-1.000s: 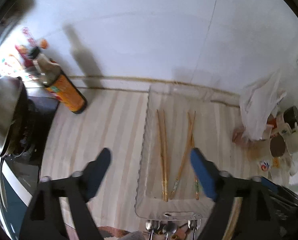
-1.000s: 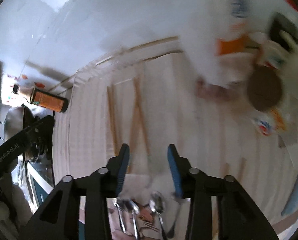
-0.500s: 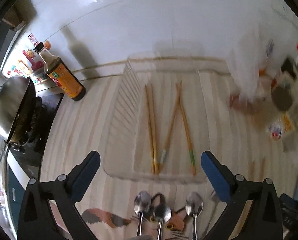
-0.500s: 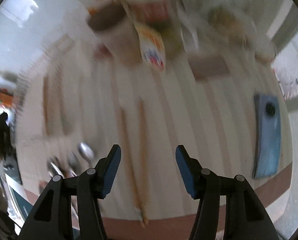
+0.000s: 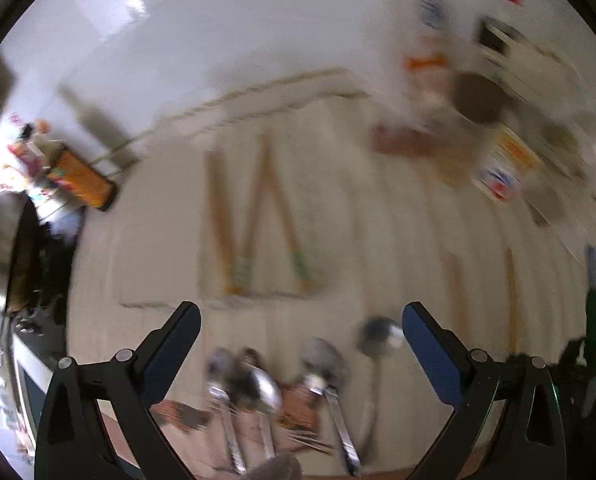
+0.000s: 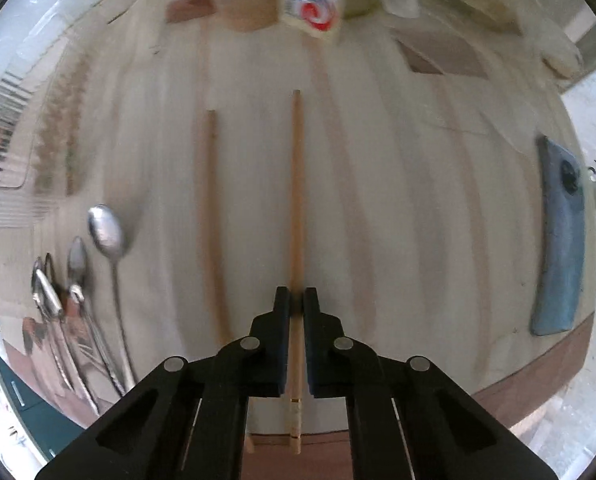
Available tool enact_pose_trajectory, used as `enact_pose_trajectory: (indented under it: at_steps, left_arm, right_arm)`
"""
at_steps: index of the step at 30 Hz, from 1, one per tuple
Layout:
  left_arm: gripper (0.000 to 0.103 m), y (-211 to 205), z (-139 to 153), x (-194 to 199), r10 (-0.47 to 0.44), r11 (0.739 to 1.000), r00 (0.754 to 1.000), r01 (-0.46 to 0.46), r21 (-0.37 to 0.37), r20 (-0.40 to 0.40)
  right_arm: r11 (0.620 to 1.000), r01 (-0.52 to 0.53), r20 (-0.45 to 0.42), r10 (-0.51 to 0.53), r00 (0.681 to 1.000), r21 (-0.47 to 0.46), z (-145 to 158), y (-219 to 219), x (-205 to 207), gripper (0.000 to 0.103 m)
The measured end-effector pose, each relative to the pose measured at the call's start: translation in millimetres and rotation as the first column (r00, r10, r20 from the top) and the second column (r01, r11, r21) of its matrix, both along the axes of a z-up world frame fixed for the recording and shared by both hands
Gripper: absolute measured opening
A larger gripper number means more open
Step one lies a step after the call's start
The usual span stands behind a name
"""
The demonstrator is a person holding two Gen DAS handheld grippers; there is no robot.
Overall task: Organize utensils
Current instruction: 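Return to the counter and grasp a chopstick with the right tool while the left grasps another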
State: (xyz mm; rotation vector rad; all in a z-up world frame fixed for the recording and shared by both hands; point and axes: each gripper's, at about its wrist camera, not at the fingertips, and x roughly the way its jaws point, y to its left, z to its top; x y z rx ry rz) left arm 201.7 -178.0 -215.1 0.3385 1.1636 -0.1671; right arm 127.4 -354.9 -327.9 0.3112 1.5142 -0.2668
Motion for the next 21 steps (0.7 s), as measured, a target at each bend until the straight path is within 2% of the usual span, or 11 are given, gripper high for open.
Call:
enact_pose_trajectory:
  at_steps: [2,4,6,8,11,13,15,16,19,21]
  left_arm:
    - [0.101,-17.2,-12.0,-10.0,-0.045,0.999,0.997,0.044,-0.015,-0.06]
    - [0.1,-34.4,-29.5,-19.6,-0.09,0.996,0.985,0.084,-0.042,-0.151]
    - [0.086,-48.9,-46.4,-26.3,-0.126,0.992,0.968,0.116,-0.057,-0.217]
    - [0.078,-64.3,-65.8,-32.2,-0.161,0.987,0.946,0.15,-0.058,-0.282]
    - [0.06,-78.2,-86.2,-37.4,-0.178,0.984,0.922,0.168,-0.059,-0.344]
    - [0.056,-84.8,-95.7,-40.4,-0.187,0.982,0.91,0.176,-0.065,-0.371]
    - [0.046,-89.0,-100.7,-43.0,-0.196,0.98,0.906,0.188,-0.059,-0.375]
    - [0.044,-91.1,-103.0,-44.7,-0.205,0.979,0.902,0.197,-0.061,-0.381]
    - [0.037,-92.9,-102.1,-47.6,-0.218,0.976,0.902,0.204,-0.077,-0.372]
    - [0.025,-92.9,-101.7,-49.4,-0.222,0.975,0.905,0.208,-0.078,-0.362]
  right_arm:
    - [1.0,0.012,-0.012,-0.013,1.0,-0.008,-3.7,-13.9,-11.8,0.007]
    - [0.999,0.028,-0.025,-0.028,0.999,-0.02,-7.1,-27.2,-24.5,0.007]
    - [0.998,0.053,-0.032,-0.054,0.998,-0.016,-11.0,-39.8,-37.5,0.007]
    - [0.996,0.085,-0.037,-0.085,0.996,-0.001,-14.8,-50.4,-48.0,0.007]
    - [0.993,0.121,-0.04,-0.121,0.992,-0.001,-19.2,-59.5,-60.3,0.007]
    - [0.99,0.144,-0.037,-0.144,0.989,0.002,-22.3,-64.6,-68.7,0.007]
    - [0.988,0.157,-0.036,-0.156,0.987,0.007,-24.8,-69.2,-72.9,0.007]
    - [0.987,0.161,-0.034,-0.161,0.986,0.01,-25.3,-69.3,-75.0,0.007]
    - [0.985,0.17,-0.03,-0.169,0.985,0.021,-28.7,-75.4,-81.3,0.007]
    - [0.985,0.171,-0.033,-0.17,0.985,0.018,-28.4,-73.7,-79.4,0.007]
